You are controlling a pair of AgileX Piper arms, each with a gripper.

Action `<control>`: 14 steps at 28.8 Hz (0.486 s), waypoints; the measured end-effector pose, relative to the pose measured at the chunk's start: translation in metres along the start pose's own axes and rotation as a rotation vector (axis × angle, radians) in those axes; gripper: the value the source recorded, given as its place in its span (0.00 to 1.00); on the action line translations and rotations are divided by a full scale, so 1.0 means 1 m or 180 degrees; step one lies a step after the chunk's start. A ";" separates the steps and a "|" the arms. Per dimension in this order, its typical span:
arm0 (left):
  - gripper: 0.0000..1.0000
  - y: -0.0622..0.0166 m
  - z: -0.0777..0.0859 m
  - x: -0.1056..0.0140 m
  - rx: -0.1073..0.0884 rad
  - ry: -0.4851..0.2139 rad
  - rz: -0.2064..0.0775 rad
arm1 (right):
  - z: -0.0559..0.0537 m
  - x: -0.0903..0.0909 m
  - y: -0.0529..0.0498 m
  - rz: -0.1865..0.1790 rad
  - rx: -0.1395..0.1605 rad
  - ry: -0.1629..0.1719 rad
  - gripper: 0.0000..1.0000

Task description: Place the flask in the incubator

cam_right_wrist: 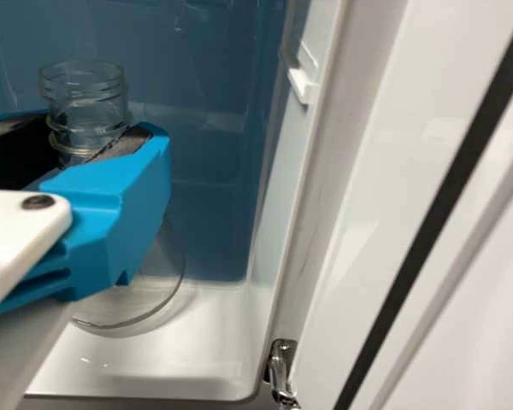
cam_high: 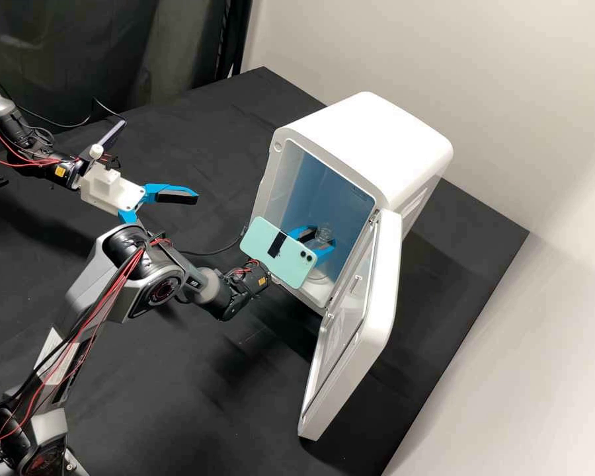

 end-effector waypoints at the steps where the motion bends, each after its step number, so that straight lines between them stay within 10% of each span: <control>1: 1.00 0.0000 0.000 0.000 0.0000 0.0000 0.0000 | 0.000 0.000 -0.001 0.0006 0.0002 0.0005 0.00; 14: 1.00 0.0004 -0.002 0.000 -0.0002 0.0021 0.0004 | 0.001 0.007 -0.006 0.0078 0.0007 0.0058 0.00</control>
